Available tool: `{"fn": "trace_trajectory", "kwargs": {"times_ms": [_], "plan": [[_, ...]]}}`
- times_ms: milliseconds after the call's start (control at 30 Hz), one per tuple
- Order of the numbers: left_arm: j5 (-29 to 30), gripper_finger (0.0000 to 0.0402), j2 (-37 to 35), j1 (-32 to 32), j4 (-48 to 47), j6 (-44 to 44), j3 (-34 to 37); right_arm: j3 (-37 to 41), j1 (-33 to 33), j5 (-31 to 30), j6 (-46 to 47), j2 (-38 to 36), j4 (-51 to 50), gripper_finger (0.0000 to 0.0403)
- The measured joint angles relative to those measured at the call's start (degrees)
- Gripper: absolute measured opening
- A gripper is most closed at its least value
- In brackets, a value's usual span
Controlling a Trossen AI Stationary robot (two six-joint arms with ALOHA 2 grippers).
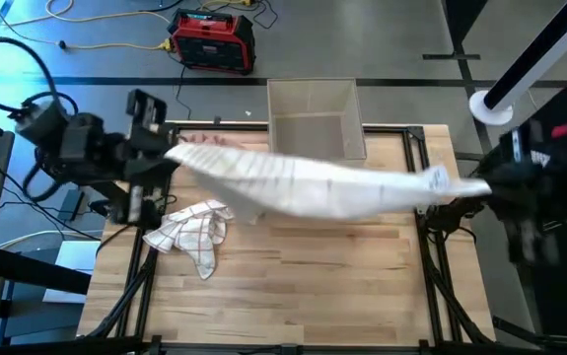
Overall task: Fold towel
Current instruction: Fold the white striped towel
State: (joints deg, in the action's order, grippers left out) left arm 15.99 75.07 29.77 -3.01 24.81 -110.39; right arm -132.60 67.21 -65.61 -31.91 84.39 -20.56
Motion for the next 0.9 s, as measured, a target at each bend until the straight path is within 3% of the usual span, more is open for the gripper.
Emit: {"fn": "trace_trajectory", "kwargs": {"times_ms": [100,300,500,733,900], "plan": [[-0.7,0.0007,0.6,1.7,3.9,-1.8,0.0,0.0,3.3,0.2,-7.4,2.0,7.8,0.0],[-3.5,0.0007,2.3,2.6,7.5,-2.2,-0.1,-0.1,10.1,0.1,-31.4,5.7,31.1,0.0],[-0.9,0.0007,3.1,2.6,5.7,-2.2,-1.8,-0.2,14.8,-1.2,-48.9,7.3,47.7,0.0],[16.0,0.0007,2.8,0.0,-4.6,-1.2,-3.3,-0.1,14.2,-6.8,-54.1,6.0,50.4,0.0],[17.8,0.0007,3.0,-6.0,-17.4,-8.7,-2.3,0.5,8.4,-8.9,-51.6,3.1,46.3,0.0]]}}
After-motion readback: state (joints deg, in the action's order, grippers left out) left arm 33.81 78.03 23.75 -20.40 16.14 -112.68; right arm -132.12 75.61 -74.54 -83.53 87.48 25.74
